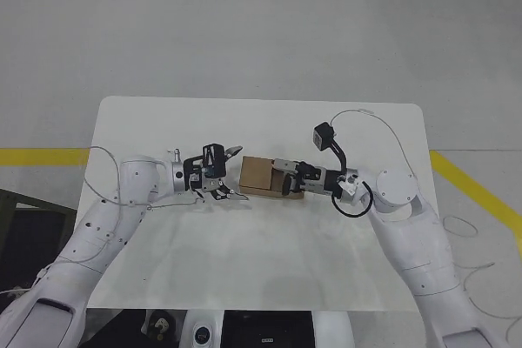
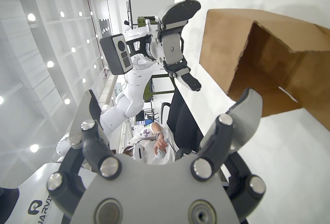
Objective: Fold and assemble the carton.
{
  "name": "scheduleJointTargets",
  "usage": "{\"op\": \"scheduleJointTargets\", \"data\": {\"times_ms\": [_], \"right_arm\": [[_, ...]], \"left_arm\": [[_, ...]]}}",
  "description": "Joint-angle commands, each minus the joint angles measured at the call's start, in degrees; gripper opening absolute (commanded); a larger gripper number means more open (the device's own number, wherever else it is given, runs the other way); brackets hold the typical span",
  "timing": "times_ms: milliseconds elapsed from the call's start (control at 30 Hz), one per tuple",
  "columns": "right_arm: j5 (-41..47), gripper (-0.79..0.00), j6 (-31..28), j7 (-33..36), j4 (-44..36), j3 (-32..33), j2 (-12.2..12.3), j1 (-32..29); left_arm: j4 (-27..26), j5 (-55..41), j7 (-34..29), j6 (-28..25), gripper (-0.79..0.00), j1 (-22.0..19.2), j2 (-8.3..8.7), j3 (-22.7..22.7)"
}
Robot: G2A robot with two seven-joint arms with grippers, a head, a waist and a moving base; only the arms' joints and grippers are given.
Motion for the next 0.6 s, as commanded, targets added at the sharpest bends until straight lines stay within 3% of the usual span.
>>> {"op": "scheduleJointTargets", "data": {"times_ms": [0,233,567], "right_arm": [[-0.17,0.0,0.92,-0.17,-1.43,0.1,0.2,-1.16],[0.37,0.0,3.7,-0.46,-4.57,0.92,0.92,-4.9],[2.36,0.0,-0.23,-3.02,-0.07,0.15,0.98,-5.33]], "left_arm": [[0.88,0.25,0.38,0.5,0.0,-0.66,-0.29,0.86],[3.88,0.4,-0.11,1.59,0.0,-2.89,-1.42,3.57],[6.85,-0.98,-1.49,2.46,0.0,-4.66,-2.64,5.67]]}}
